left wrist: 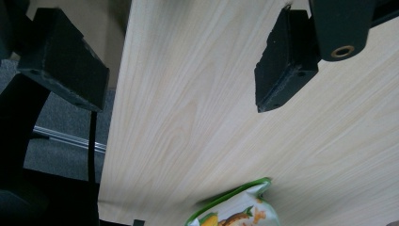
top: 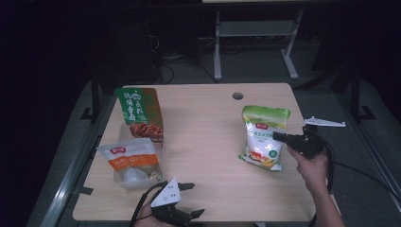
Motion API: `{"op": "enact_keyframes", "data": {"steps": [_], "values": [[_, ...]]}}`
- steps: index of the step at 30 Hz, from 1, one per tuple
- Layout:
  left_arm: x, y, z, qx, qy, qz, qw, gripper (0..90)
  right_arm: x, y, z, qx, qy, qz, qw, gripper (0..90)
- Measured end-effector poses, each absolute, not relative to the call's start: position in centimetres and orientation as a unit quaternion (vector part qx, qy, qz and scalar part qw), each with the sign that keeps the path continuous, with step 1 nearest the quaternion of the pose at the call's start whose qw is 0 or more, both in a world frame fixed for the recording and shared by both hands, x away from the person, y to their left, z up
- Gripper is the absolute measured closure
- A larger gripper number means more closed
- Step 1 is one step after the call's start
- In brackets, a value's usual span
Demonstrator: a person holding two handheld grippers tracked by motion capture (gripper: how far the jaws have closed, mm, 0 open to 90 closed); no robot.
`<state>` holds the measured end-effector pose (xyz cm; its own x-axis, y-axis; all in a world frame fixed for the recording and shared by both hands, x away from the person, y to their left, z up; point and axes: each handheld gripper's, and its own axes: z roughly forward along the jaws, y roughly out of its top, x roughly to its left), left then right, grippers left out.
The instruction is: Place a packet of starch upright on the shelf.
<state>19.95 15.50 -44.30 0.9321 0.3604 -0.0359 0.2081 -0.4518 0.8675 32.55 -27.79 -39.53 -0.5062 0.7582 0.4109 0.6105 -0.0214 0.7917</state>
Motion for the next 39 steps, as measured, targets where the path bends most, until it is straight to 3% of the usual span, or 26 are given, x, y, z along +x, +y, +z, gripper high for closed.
{"op": "enact_keyframes", "data": {"steps": [9, 16, 23, 32, 34, 39], "values": [[19.9, 15.6, -44.3, 0.848, 0.169, 0.077, 0.497, 18.1, 31.6, -24.9, -38.2, 0.442, 0.709, 0.543, 0.089, 90.0], [19.9, 15.7, -44.2, 0.848, 0.168, 0.079, 0.496, 18.1, 30.1, -23.2, -39.2, 0.402, 0.74, 0.528, 0.11, 89.6], [19.8, 15.5, -44.3, 0.849, 0.17, 0.075, 0.495, 18.1, 28.8, -24.5, -40.2, 0.389, 0.743, 0.533, 0.113, 88.5], [19.8, 15.5, -44.3, 0.849, 0.169, 0.075, 0.495, 18.1, 28.8, -25.1, -40.1, 0.39, 0.749, 0.525, 0.111, 76.8], [19.8, 15.6, -44.2, 0.849, 0.168, 0.078, 0.495, 18.1, 29.1, -24.7, -40.1, 0.388, 0.754, 0.518, 0.111, 70.5], [19.8, 15.8, -44.1, 0.848, 0.168, 0.08, 0.496, 18.1, 29.7, -24.1, -40.1, 0.396, 0.76, 0.501, 0.119, 72.9]]}}
